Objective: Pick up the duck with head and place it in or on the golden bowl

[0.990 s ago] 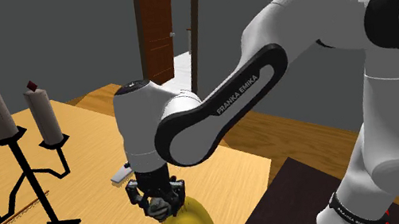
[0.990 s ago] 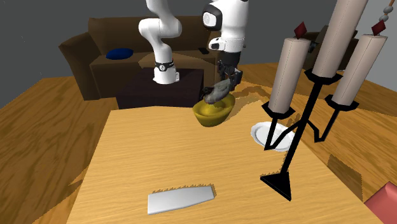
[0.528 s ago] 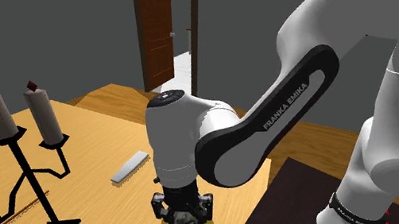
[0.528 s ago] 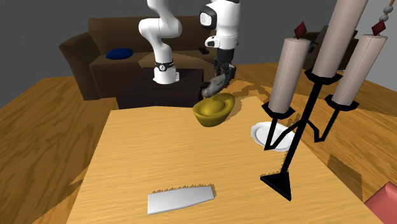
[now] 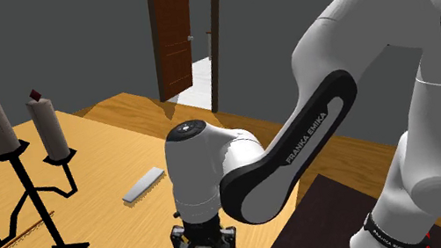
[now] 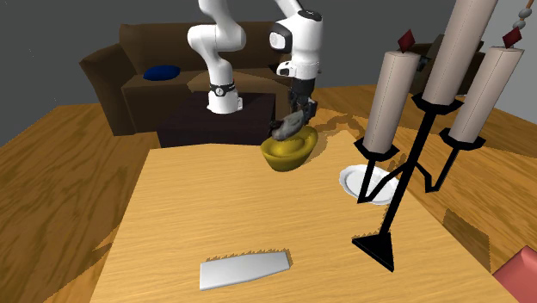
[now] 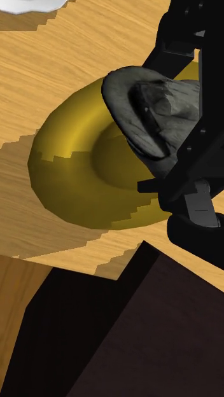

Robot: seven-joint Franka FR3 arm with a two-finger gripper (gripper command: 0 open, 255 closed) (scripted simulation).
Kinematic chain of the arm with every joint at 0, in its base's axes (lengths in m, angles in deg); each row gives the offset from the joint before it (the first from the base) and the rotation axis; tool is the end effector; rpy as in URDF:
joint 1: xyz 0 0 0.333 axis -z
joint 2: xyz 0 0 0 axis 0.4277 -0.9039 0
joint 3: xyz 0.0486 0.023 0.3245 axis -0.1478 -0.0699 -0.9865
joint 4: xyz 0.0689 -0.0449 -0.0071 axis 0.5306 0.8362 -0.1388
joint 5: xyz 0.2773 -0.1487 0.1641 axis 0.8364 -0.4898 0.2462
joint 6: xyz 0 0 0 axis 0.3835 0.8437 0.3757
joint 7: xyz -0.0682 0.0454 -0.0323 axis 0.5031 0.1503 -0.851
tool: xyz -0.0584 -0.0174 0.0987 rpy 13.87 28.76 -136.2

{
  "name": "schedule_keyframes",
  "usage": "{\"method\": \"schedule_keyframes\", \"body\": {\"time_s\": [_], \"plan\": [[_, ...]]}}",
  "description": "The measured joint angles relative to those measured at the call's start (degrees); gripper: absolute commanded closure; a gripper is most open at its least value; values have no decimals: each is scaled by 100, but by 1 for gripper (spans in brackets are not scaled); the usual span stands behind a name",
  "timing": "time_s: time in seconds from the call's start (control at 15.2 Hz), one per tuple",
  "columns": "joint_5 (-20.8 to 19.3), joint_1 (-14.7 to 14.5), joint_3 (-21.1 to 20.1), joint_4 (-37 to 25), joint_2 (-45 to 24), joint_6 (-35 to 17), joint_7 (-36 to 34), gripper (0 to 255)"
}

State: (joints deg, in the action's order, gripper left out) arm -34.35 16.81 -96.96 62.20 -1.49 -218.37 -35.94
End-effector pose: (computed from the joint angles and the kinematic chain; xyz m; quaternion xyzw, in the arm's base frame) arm 0.3318 0.3580 0.3050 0.8833 -0.4651 -0.0495 0.0315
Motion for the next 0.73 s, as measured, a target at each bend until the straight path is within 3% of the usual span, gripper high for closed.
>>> {"method": "schedule_keyframes", "body": {"time_s": [0.26,0.66,0.73], "plan": [[-277,-88,117,36,-302,-280,-171,255],[-337,-117,140,40,-366,-342,-217,255],[-337,-116,140,41,-365,-342,-216,0]]}}
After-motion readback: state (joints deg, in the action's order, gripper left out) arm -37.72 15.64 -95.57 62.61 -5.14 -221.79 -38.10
